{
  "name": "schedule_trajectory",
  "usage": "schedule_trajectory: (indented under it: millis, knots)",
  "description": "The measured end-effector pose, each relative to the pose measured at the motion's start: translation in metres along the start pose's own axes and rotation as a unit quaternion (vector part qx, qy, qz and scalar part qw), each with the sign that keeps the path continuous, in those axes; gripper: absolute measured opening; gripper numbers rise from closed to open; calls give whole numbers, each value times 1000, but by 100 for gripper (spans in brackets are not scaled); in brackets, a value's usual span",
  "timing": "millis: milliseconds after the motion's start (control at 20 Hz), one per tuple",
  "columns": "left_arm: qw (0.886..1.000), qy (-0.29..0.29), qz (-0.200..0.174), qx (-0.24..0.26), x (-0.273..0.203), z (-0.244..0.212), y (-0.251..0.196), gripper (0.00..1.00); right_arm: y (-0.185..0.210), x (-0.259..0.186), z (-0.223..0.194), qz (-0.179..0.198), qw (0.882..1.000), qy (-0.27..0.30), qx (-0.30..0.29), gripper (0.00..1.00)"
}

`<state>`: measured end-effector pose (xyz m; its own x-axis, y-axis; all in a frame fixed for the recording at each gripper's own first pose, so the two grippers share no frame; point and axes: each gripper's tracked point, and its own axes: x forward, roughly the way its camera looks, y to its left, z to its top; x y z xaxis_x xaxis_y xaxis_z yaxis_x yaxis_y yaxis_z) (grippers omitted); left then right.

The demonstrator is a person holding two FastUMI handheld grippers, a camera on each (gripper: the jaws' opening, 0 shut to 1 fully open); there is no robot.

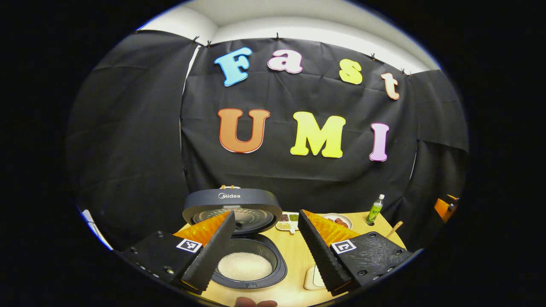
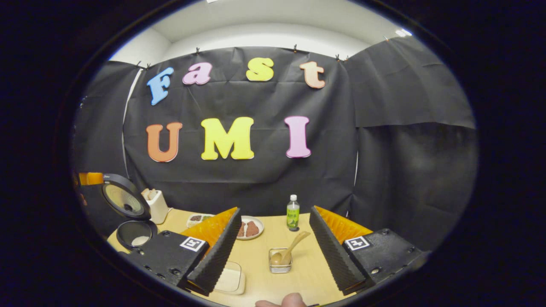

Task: Close the left gripper, press the button to open the rice cooker; take a wooden spoon from the chopstick holder with the right hand, scoop a spoonful of rice and pour it into the rice cooker, then put the wooden spoon back into the chopstick holder.

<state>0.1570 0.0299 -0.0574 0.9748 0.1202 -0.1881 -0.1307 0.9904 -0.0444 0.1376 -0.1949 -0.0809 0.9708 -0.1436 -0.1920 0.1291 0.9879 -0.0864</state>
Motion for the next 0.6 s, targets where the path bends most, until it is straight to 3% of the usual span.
schedule_trajectory:
  millis: [300, 600]
  knots:
    - [999, -51, 4, -2, -16, 16, -1, 94, -28, 42, -45, 1, 998, 55, 18, 100]
    - [998, -57, 5, 27, -28, 5, -25, 95, -37, 106, -99, 28, 994, 101, 20, 100]
